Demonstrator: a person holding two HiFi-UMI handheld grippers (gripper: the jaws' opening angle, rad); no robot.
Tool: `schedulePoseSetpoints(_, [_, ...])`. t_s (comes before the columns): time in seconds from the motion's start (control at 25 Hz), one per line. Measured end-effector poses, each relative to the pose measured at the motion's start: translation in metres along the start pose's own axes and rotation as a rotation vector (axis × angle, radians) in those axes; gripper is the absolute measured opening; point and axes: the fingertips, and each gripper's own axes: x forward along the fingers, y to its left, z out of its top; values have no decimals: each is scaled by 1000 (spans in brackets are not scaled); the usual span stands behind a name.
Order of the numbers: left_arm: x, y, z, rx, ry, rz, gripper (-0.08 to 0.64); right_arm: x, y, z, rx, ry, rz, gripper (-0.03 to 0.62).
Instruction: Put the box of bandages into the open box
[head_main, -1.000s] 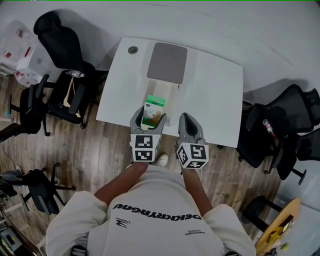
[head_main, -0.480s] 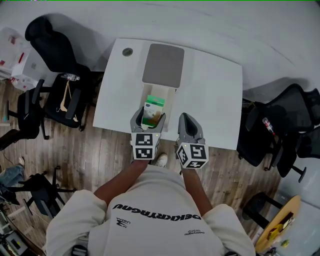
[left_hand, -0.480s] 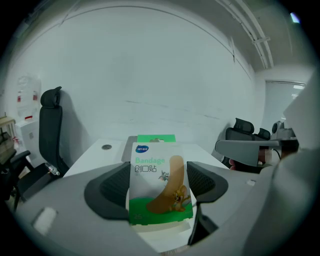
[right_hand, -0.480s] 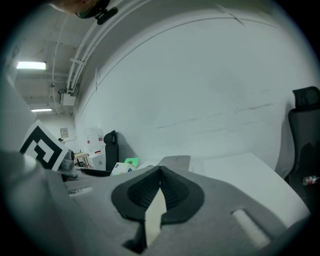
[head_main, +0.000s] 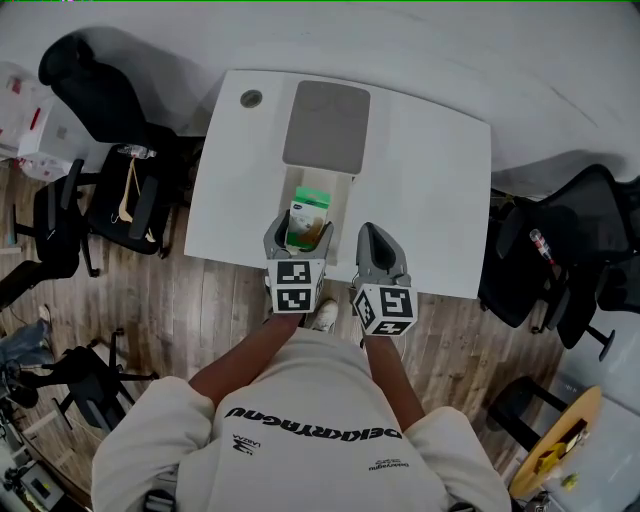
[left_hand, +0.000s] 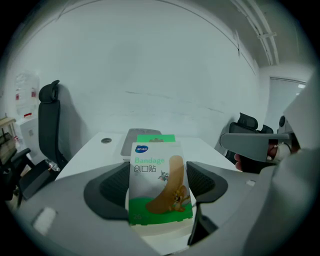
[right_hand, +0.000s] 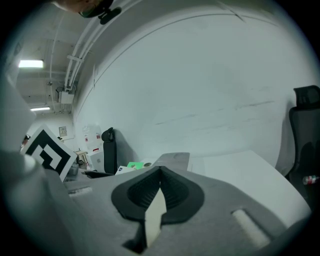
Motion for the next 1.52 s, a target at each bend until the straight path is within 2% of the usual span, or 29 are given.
schedulePoseSetpoints(0.2, [13, 6, -10, 30, 37, 25, 356, 5, -3, -7, 9, 14, -9, -2])
schedulePoseSetpoints(1.32, [73, 23, -61, 2, 227, 63, 356, 26, -13, -25, 37, 63, -34, -2])
schedulePoseSetpoints(1.52, [79, 24, -68, 20, 253, 70, 356, 29, -12, -25, 38, 64, -31, -2])
